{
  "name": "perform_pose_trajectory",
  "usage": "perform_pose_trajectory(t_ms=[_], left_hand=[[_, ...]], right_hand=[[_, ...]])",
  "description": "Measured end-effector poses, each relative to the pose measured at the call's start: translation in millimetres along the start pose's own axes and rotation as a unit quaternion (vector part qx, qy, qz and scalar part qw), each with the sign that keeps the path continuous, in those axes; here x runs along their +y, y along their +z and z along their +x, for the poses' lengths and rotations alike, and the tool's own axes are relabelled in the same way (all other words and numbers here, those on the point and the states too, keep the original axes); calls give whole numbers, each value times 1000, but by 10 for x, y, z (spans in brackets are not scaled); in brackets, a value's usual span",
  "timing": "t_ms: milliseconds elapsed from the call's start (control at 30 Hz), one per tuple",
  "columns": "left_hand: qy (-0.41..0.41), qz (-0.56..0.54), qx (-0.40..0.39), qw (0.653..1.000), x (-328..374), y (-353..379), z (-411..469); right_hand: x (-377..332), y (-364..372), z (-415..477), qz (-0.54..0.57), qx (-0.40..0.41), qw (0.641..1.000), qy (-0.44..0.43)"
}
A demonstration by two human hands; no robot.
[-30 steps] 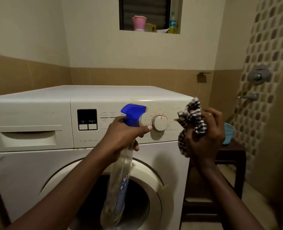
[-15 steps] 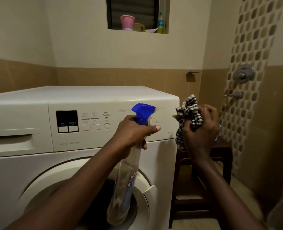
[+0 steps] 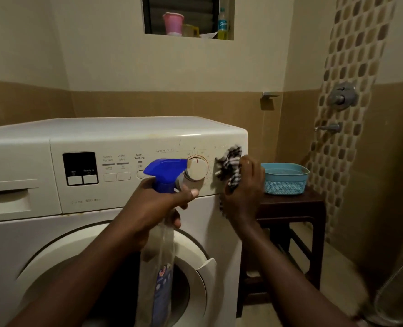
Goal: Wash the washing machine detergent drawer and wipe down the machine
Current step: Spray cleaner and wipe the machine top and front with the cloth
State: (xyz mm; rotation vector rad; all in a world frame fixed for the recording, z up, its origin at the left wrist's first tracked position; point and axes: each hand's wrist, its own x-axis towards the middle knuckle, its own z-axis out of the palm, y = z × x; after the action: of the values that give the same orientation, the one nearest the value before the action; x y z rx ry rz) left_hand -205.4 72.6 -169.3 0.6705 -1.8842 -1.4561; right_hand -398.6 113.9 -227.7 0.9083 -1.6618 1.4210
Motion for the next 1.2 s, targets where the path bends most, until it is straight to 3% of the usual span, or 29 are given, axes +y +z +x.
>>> perform_pose_trajectory(t_ms=[100, 200, 367, 533, 700, 900, 967, 1067, 1133, 1200], left_hand=[[-6, 18, 1, 1000, -68, -93, -16], [-4, 22, 9, 1000, -89, -174, -25], [-13, 14, 32, 999, -141, -277, -72], [-20, 5, 34, 999, -148, -271, -98], [-23, 0, 43, 999, -162, -337, -125], [-22, 10, 63, 998, -156, -387, -166], [-21, 6, 71, 997, -165, -416, -131], [-13, 16, 68, 997, -195, -351, -76], [-10, 23, 63, 998, -222, -264, -50], [-15, 9, 60, 998, -253, -214, -39]], right_hand=[[55, 11, -562, 0, -58, 996, -66], [217, -48, -573, 5, -107, 987, -121], [245, -93, -201, -32, 14, 991, 127], [63, -28, -459, -14, -50, 998, 20], [-245, -117, 248, 40, 5, 996, 75], [-765, 46, 405, -10, -97, 985, -145], [-754, 18, 462, -25, -129, 962, -241], [-740, -23, 527, -35, -194, 895, -400], [-711, -37, 586, -44, -224, 863, -451], [-597, -60, 675, -52, -210, 876, -431]])
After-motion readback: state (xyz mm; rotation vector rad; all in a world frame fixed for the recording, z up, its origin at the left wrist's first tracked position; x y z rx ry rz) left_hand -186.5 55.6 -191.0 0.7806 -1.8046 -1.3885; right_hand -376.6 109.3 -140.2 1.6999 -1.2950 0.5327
